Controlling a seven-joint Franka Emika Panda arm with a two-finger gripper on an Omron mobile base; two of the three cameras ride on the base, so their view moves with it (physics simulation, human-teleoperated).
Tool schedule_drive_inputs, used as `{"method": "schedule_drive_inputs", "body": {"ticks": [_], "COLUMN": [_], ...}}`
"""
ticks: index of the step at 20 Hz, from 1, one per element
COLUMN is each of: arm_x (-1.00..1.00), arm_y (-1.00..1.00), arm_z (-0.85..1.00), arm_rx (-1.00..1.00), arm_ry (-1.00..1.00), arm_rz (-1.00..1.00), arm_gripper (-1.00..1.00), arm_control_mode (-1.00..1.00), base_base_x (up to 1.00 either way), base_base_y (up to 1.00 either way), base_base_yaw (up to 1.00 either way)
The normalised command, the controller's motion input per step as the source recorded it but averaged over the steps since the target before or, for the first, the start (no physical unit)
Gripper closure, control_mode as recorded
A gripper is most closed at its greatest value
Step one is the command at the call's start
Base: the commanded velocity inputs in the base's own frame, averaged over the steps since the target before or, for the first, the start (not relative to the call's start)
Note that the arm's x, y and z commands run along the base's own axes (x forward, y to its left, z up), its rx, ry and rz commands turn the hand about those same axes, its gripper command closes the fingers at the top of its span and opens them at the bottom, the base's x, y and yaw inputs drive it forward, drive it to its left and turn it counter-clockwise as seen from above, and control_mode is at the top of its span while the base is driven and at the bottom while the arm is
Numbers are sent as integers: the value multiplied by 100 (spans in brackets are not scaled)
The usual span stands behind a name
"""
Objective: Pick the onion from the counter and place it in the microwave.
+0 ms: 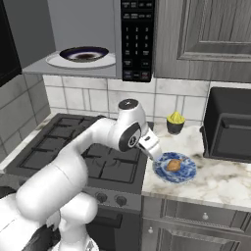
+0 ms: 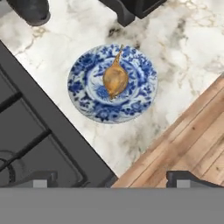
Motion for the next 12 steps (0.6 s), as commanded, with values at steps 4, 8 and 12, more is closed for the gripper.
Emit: {"method": "schedule_drive_inputs", "body": {"ticks": [4,8,12], "arm_x": [71,69,2], "arm_y": [-80,-65,-26], "arm_z": [-33,-25,-28], "arm_rx": [0,1,7], "arm_ry": [23,23,4], "arm_rz": [-38,-17,0], "arm_gripper": [-100,-100,-100], "arm_control_mode": [-100,-100,-100], "base_base_x": [0,0,0], "base_base_y": [0,0,0], "base_base_yaw": [0,0,0]}}
